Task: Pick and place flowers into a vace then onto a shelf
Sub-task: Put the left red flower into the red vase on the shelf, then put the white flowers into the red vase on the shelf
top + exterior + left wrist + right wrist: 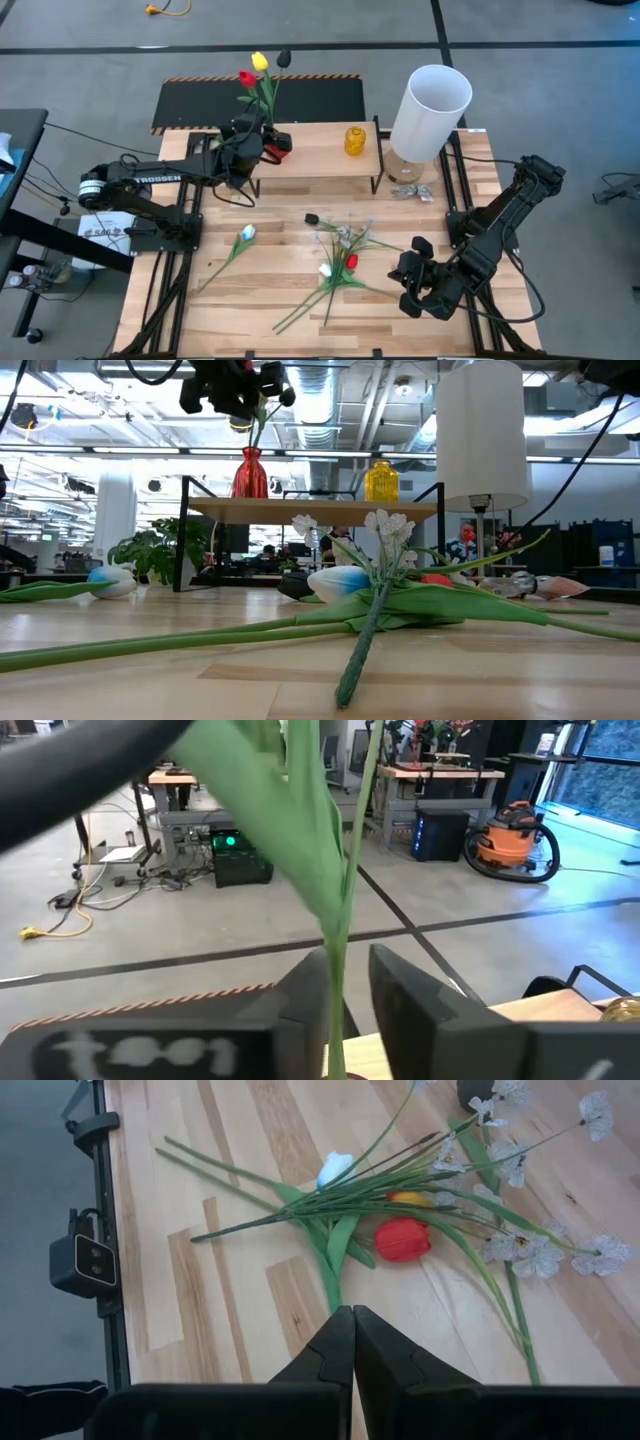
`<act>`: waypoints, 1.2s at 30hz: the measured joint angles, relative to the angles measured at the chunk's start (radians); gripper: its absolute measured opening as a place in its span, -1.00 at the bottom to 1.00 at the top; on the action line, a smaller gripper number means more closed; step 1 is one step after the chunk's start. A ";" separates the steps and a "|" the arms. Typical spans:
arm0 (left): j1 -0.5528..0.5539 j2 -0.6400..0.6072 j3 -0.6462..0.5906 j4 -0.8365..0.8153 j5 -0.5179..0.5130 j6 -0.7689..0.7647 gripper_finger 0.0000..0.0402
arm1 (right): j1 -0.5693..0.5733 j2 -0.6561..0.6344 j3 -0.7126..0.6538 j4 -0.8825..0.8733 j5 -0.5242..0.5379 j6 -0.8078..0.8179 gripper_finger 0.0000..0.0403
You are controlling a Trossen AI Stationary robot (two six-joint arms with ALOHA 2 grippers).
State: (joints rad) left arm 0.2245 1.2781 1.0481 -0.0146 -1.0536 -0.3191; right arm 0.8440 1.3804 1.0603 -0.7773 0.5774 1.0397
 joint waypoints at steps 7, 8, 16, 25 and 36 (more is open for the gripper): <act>0.000 0.000 0.000 0.016 -0.023 0.000 -0.41 | 0.000 0.000 0.000 0.000 0.000 0.000 -1.00; 0.000 -0.001 0.000 0.016 -0.026 0.000 -0.39 | 0.000 0.000 0.000 0.000 0.000 0.000 -1.00; -0.045 -0.043 0.001 -0.021 -0.033 0.009 -0.29 | 0.001 0.000 0.000 0.000 -0.001 0.000 -1.00; -0.089 -0.113 0.001 -0.215 -0.034 -0.086 -0.23 | 0.001 0.000 0.000 0.000 -0.003 -0.001 -1.00; -0.260 -0.231 0.001 -0.421 0.261 -0.304 -0.23 | 0.029 0.000 0.000 -0.007 -0.003 -0.003 -1.00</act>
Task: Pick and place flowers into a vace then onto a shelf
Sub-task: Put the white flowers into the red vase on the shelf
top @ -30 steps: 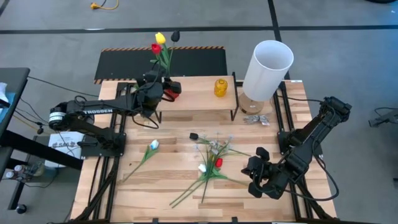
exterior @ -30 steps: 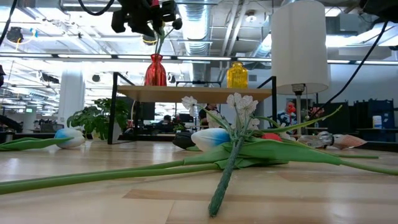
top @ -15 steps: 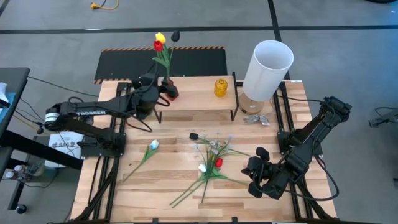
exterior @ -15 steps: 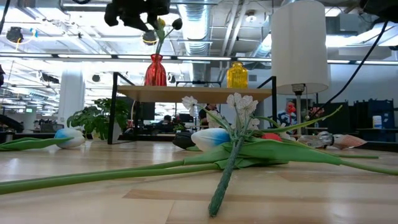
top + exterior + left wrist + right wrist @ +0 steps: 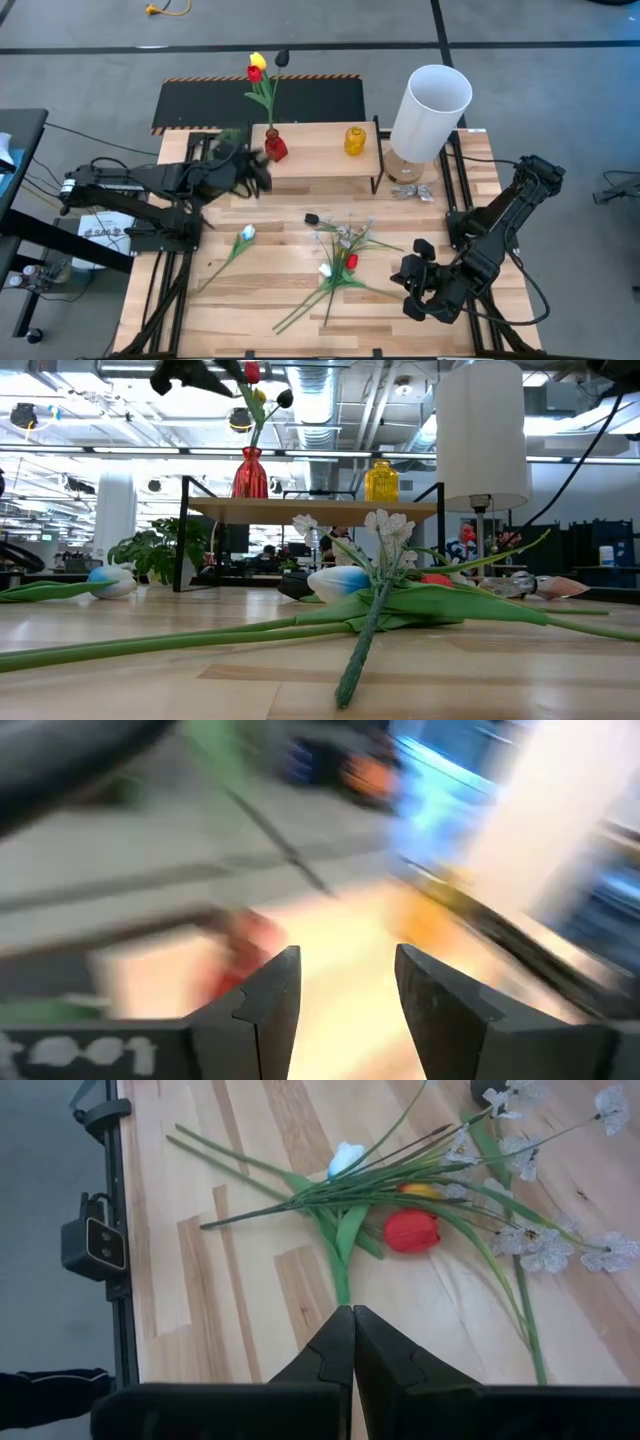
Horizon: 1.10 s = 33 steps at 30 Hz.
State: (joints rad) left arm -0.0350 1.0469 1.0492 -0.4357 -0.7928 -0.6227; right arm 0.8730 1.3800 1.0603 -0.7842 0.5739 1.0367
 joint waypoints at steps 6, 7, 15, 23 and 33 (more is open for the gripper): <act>-0.106 0.033 0.000 0.002 0.520 -0.176 -0.23 | 0.006 0.000 0.000 -0.001 0.000 0.000 -1.00; -0.134 0.048 0.000 -0.001 0.568 -0.216 -0.23 | 0.006 0.000 0.000 0.001 0.000 0.001 -1.00; -0.339 0.179 0.000 -0.001 0.619 -0.375 -0.23 | 0.003 0.000 0.000 0.097 -0.060 0.095 -1.00; -0.460 0.216 0.000 -0.016 0.450 -0.450 -0.23 | 0.003 0.000 0.000 0.263 -0.119 0.295 -1.00; -0.564 0.209 0.000 -0.145 0.389 -0.501 -0.23 | -0.046 0.155 0.000 0.456 0.017 0.466 -1.00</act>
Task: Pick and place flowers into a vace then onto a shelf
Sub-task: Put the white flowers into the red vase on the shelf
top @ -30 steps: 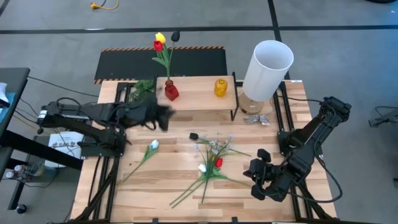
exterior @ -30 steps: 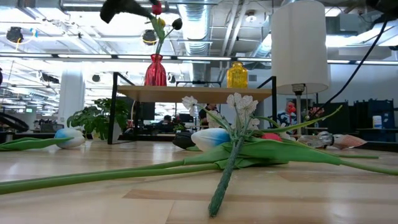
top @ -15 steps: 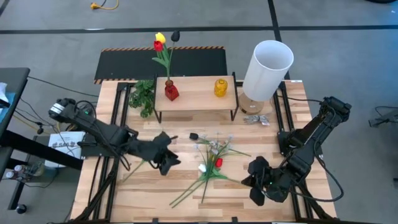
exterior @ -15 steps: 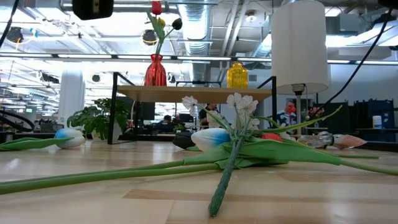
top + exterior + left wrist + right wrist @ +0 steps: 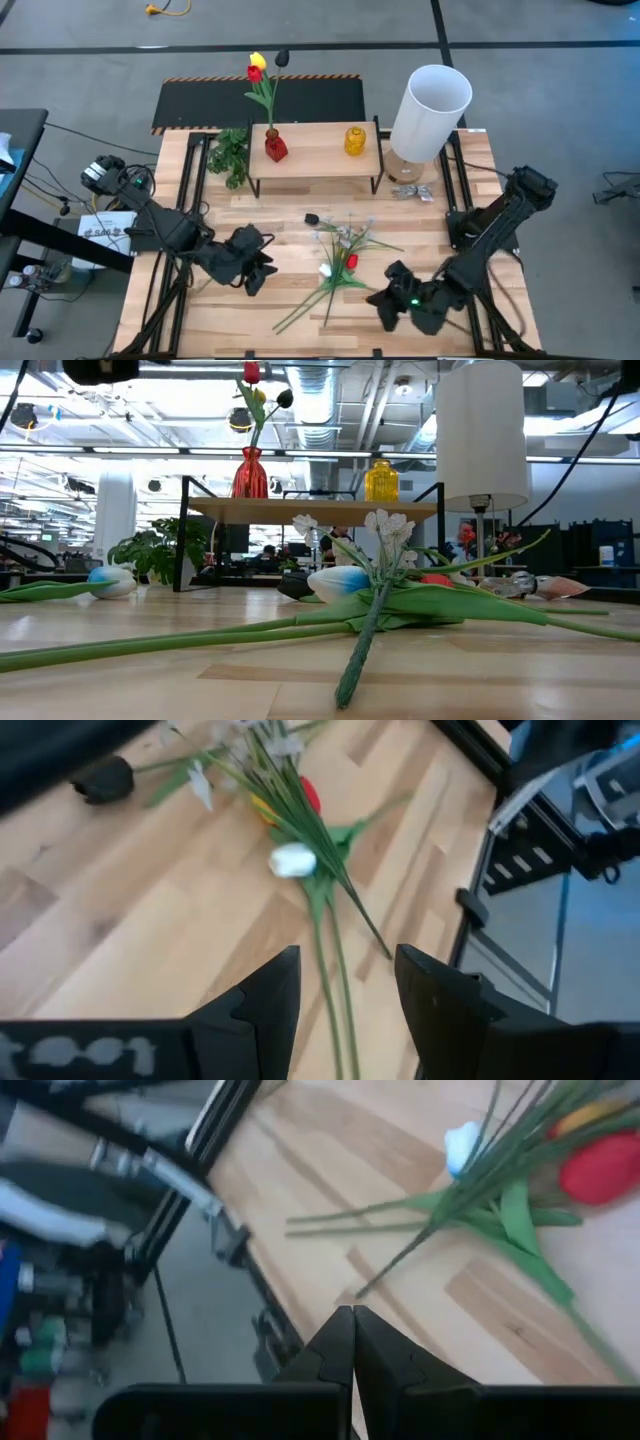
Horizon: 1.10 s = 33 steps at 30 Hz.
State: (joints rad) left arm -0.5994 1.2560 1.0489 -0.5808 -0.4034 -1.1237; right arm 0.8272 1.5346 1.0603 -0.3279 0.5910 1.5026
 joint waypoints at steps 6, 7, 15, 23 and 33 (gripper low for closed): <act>-0.072 0.000 0.000 -0.013 0.000 0.039 -0.24 | -0.095 0.118 0.000 0.108 0.001 0.112 -0.81; -0.082 0.000 0.000 -0.014 -0.009 0.048 -0.24 | -0.109 0.130 0.000 0.117 -0.003 0.127 -0.75; -0.177 0.000 -0.052 0.015 -0.070 0.021 -0.24 | -0.194 0.189 0.000 0.114 -0.057 0.278 -0.37; -0.261 0.000 -0.195 0.179 -0.132 -0.086 -0.24 | -0.246 0.182 0.036 -0.008 -0.040 0.340 -0.31; -0.290 0.000 -0.326 0.376 -0.137 -0.155 -0.24 | -0.287 0.231 0.124 -0.198 -0.068 0.383 -0.37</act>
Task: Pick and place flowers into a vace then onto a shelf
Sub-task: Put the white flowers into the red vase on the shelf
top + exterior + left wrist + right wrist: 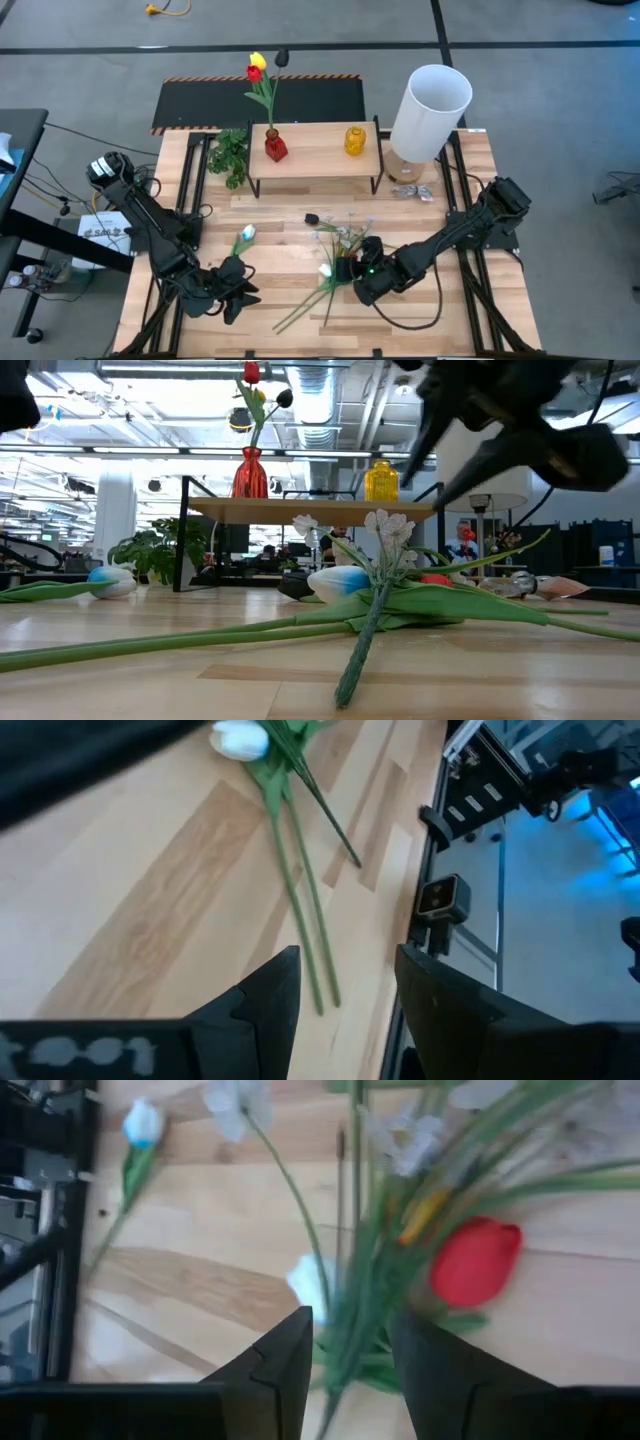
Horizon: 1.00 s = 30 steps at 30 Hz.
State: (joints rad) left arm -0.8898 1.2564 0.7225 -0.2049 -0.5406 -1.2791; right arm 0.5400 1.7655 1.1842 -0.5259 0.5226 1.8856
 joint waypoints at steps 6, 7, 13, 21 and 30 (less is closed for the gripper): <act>0.000 0.000 -0.009 0.007 -0.032 0.001 -0.24 | -0.040 0.040 0.006 0.000 -0.055 0.001 -0.37; 0.000 0.000 -0.009 0.013 -0.035 0.005 -0.24 | -0.045 0.047 0.003 -0.008 -0.066 0.000 -0.37; 0.001 0.000 -0.009 0.021 -0.044 0.010 -0.24 | -0.056 0.106 0.004 0.039 -0.081 0.000 -0.37; 0.001 0.000 -0.009 0.021 -0.044 0.010 -0.24 | -0.066 0.160 0.006 0.096 -0.086 0.000 -0.37; 0.001 0.000 -0.009 0.024 -0.044 0.009 -0.24 | -0.059 0.188 0.003 0.123 -0.048 -0.008 -0.44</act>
State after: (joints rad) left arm -0.8890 1.2564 0.7139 -0.1806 -0.5849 -1.2697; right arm 0.4813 1.9533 1.1877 -0.4027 0.4748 1.8778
